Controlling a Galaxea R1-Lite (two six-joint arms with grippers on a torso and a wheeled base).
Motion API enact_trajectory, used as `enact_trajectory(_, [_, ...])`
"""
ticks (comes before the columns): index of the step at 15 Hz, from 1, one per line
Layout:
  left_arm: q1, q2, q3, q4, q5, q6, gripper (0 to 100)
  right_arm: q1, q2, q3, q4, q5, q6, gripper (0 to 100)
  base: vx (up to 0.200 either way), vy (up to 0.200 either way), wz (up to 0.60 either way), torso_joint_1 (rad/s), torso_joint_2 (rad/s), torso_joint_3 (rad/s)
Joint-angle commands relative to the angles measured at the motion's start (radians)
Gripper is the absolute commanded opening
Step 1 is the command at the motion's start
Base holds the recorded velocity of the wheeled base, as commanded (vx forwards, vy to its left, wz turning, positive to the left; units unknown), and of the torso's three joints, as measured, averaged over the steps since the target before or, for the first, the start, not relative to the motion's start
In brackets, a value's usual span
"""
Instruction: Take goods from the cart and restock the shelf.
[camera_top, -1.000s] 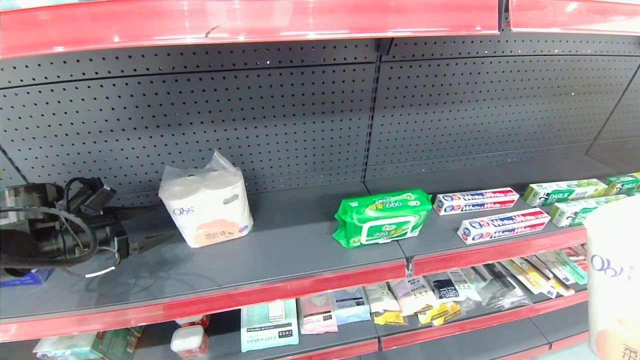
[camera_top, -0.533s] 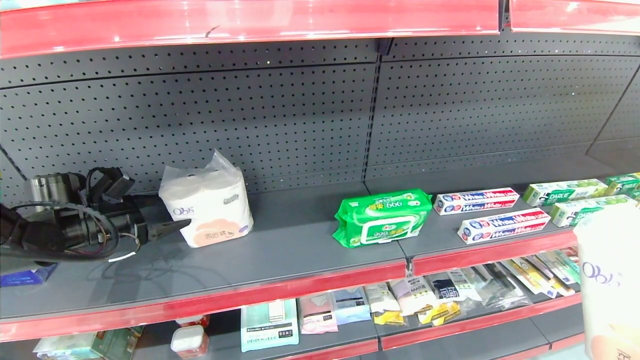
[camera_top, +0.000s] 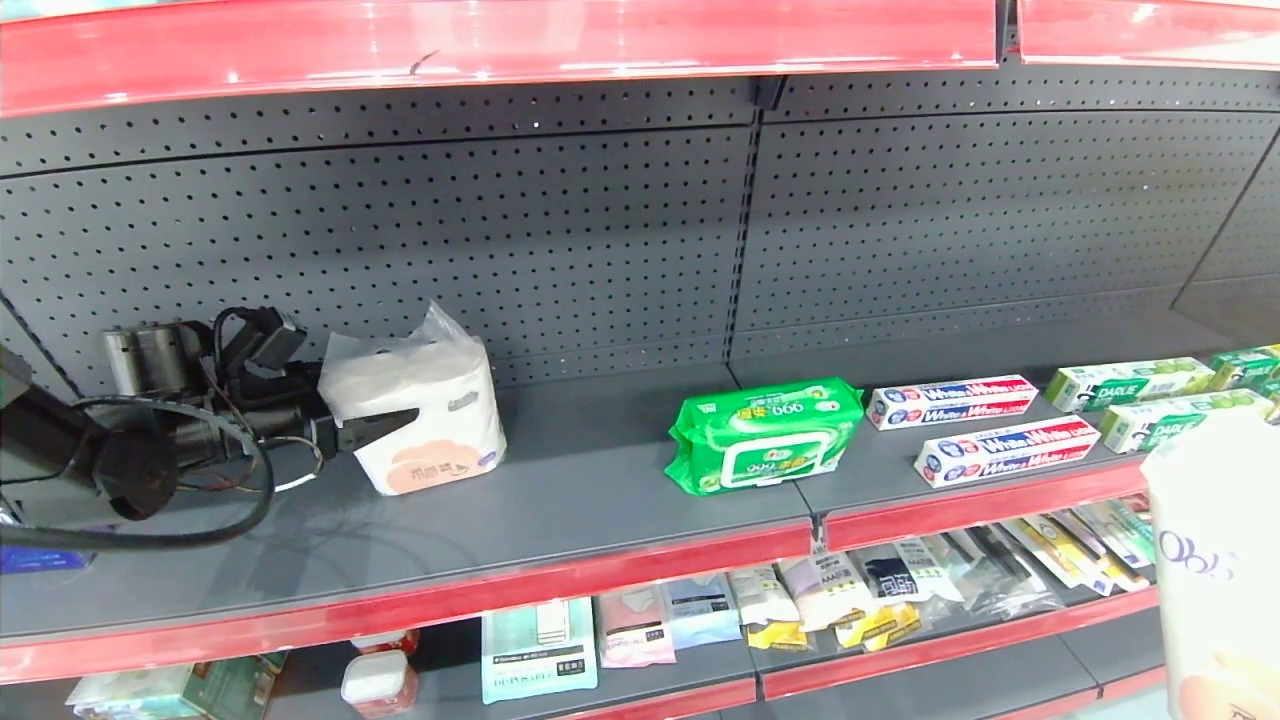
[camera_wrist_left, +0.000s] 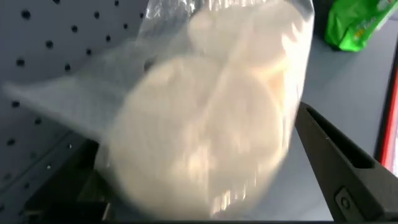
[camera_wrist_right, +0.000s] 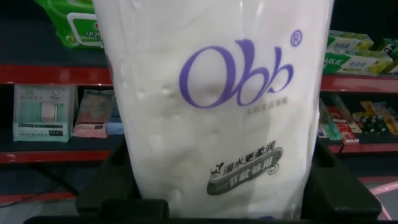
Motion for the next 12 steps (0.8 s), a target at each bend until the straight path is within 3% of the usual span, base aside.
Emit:
enact_trajectory(1, [-0.018, 0.007, -0.023, -0.002, 0.011, -0.009, 100, 0.000, 0.002, -0.001, -0.001, 0.000, 0.000, 0, 0.000, 0.000, 0.00, 0.000, 0.00, 0.000])
enact_trajectory(2, [-0.026, 0.027, -0.041, -0.020, 0.032, -0.005, 100, 0.000, 0.002, 0.001, -0.001, 0.000, -0.003, 0, 0.000, 0.000, 0.00, 0.000, 0.00, 0.000])
enact_trajectory(4, [-0.038, 0.034, -0.040, -0.042, 0.035, -0.021, 100, 0.000, 0.002, 0.001, 0.001, 0.000, -0.003, 0, 0.000, 0.000, 0.00, 0.000, 0.00, 0.000])
enact_trajectory(12, [-0.057, 0.050, -0.038, -0.034, 0.034, -0.024, 100, 0.000, 0.003, 0.001, 0.001, 0.000, -0.003, 0, 0.000, 0.000, 0.00, 0.000, 0.00, 0.000])
